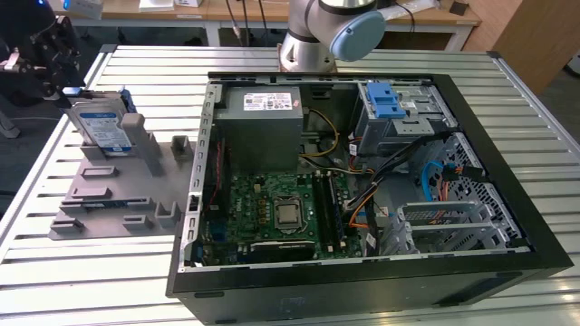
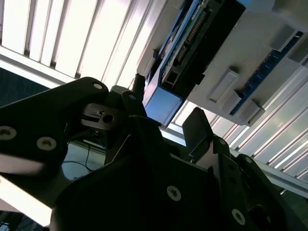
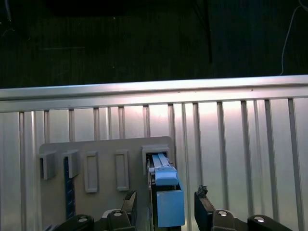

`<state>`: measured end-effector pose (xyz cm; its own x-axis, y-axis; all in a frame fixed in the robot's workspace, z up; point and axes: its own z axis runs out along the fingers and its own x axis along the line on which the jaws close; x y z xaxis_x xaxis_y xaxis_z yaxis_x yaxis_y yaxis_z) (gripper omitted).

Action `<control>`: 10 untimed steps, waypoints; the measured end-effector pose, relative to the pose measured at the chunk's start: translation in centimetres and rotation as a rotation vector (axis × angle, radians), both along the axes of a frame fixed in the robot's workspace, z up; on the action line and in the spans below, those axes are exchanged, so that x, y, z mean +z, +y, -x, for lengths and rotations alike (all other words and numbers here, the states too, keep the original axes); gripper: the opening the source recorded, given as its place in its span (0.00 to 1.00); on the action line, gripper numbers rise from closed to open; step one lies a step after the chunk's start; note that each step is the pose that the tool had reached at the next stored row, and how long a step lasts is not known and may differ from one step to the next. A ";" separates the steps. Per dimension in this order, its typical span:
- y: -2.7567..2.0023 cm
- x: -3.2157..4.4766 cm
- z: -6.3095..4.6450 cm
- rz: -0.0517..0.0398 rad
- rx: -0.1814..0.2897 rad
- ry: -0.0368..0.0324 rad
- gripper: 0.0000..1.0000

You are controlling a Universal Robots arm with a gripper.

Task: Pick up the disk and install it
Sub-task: 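Pick up the disk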

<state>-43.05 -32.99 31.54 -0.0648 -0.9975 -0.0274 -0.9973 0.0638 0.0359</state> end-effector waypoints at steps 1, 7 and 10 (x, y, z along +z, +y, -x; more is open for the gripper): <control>0.00 -0.17 0.0 0.0000 0.000 -0.0001 0.59; 0.00 -1.02 0.0 0.0004 0.003 0.0000 0.59; 0.00 -1.33 0.0 0.0003 0.005 -0.0001 0.57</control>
<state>-43.05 -32.99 30.21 -0.0596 -0.9979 -0.0271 -0.9976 0.0586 0.0357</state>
